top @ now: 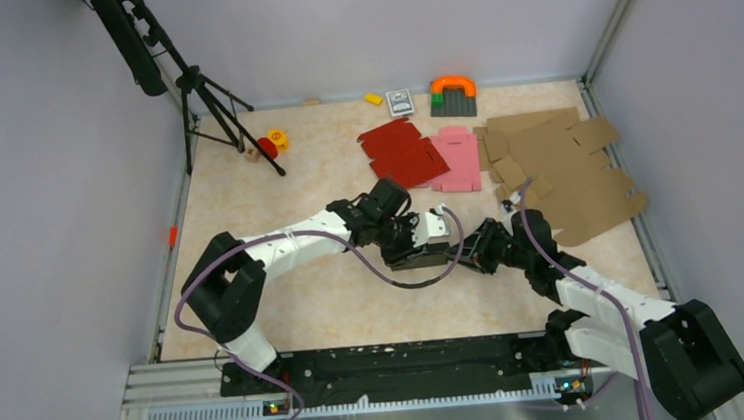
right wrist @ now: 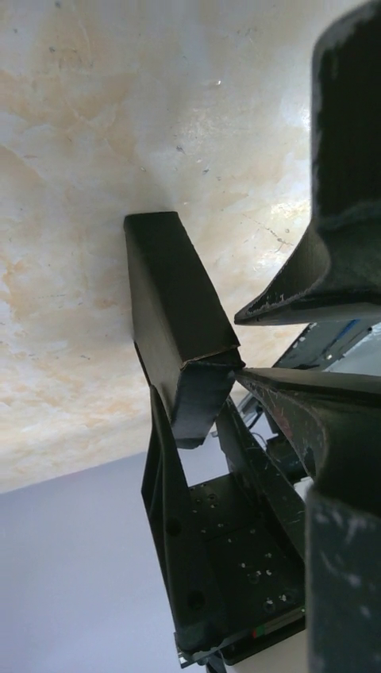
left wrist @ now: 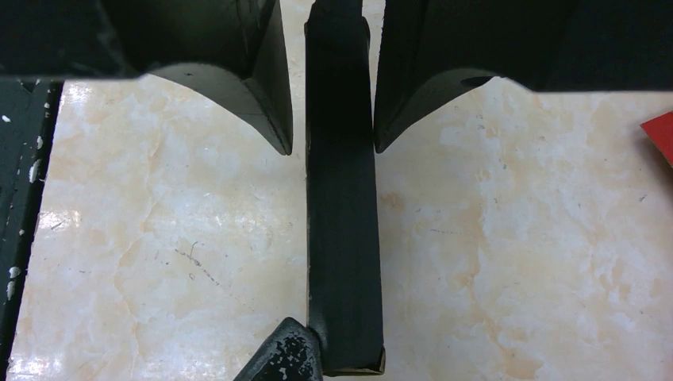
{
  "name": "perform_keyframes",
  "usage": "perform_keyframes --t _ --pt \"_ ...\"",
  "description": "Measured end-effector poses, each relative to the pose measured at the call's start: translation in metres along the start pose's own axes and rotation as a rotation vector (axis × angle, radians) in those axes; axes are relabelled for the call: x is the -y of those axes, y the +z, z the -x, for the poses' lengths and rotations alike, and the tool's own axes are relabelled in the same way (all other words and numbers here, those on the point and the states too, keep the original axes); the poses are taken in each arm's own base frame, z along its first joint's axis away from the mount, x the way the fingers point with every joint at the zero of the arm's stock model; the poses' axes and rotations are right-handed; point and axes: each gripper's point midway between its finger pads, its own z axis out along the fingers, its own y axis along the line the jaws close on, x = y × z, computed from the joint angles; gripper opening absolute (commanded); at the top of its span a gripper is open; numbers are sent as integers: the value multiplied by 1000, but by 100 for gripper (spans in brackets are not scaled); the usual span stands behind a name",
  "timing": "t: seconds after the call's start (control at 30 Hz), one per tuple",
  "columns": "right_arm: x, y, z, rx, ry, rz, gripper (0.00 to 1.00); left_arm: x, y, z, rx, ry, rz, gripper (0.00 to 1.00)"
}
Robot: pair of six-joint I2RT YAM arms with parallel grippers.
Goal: Fold the paper box
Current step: Close the paper box at the center of the board.
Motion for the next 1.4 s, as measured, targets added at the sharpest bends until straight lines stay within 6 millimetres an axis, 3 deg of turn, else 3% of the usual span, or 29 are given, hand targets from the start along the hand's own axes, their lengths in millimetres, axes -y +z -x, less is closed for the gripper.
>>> perform_keyframes --t 0.1,0.2,0.83,1.13,1.4 --pt "2 0 2 9 -1 -13 39 0 0 0 0 1 -1 22" --pt "4 0 3 12 -7 -39 40 -2 -1 1 1 1 3 16" --pt "-7 8 19 74 59 -14 42 -5 -1 4 -10 -16 -5 10" --pt "-7 8 21 73 45 -33 52 -5 1 6 -17 -58 -22 10" --pt "7 13 19 41 -2 -115 55 -2 3 8 -4 -60 -41 10"
